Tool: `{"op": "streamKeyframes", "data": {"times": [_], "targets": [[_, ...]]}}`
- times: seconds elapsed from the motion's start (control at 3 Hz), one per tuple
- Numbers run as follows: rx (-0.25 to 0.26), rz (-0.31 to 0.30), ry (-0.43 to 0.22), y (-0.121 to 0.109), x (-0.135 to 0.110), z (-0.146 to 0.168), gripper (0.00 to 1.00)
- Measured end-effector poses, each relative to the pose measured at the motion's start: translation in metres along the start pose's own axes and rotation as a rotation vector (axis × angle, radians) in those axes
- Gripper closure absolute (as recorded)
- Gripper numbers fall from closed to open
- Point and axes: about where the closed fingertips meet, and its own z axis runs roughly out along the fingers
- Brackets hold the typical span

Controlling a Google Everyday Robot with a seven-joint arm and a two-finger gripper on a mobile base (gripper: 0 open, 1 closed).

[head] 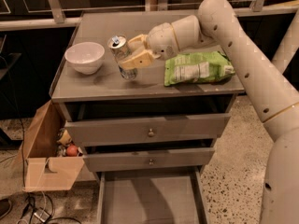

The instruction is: Pick redbull can from bottom drawer and place on counter

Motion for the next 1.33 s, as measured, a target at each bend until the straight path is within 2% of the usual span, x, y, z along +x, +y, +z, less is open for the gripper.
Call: {"op": "streamKeyframes", "data": {"times": [0.67,1.0,1.33], "targets": [[-0.015,0.03,-0.014,-0.004,-0.017,-0.012,1.0],[-0.051,0.057,-0.057,-0.003,-0.011,-0.012,1.0],[-0.077,0.1,-0.131,-0.001,0.006,-0.012,1.0]]}}
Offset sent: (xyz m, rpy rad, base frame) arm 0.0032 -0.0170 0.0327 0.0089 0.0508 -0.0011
